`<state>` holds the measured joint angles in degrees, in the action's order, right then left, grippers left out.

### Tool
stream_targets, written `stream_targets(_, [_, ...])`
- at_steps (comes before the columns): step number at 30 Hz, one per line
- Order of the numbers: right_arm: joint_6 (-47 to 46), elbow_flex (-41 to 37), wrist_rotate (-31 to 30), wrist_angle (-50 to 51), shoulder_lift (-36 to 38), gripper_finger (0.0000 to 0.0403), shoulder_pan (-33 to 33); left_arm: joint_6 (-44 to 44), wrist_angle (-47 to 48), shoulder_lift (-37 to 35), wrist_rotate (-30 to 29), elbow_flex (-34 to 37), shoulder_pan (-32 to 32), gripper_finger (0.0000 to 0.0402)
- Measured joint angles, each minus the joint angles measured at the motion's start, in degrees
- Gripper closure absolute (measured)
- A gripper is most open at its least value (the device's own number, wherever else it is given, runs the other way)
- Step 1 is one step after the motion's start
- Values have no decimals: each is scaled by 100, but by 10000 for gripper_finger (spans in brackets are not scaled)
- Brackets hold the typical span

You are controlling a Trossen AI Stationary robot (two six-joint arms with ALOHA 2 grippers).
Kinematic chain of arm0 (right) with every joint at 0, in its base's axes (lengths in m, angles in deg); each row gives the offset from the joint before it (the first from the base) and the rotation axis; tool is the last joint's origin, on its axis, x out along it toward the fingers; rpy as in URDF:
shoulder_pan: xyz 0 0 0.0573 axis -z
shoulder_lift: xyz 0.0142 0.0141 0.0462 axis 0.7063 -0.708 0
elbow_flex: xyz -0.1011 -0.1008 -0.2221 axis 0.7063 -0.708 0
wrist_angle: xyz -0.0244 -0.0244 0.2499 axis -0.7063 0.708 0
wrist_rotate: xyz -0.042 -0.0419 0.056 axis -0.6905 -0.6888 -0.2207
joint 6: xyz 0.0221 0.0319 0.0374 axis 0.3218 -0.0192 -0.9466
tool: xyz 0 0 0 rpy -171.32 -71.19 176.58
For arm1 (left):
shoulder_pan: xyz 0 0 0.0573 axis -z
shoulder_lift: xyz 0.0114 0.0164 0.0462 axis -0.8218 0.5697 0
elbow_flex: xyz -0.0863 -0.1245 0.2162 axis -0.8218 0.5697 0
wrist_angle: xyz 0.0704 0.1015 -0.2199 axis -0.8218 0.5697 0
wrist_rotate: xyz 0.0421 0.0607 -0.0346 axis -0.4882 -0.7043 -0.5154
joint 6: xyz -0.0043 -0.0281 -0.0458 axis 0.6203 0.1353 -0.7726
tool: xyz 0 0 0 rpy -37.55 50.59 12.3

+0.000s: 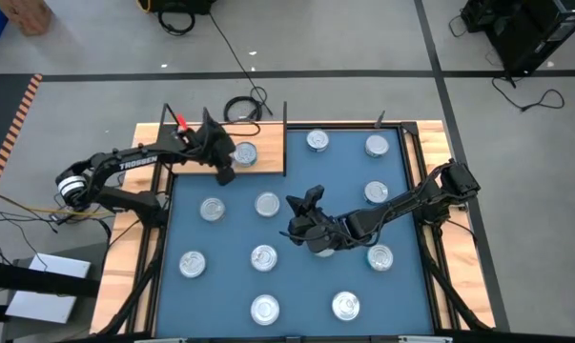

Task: Stack canned seafood by type on shelf
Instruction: Put the yellow blue tuna can on the shelf

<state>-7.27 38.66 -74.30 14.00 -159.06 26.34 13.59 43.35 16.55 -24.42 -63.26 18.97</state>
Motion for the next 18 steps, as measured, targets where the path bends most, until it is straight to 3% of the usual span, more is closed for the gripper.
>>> stream_targets(6, [-18,0,0,21,0,400,0,-184,152,111,-648,0,81,398])
stream_targets(18, [-20,0,-107,235,0,400,2,-545,-724,931,-708,-2,80,400])
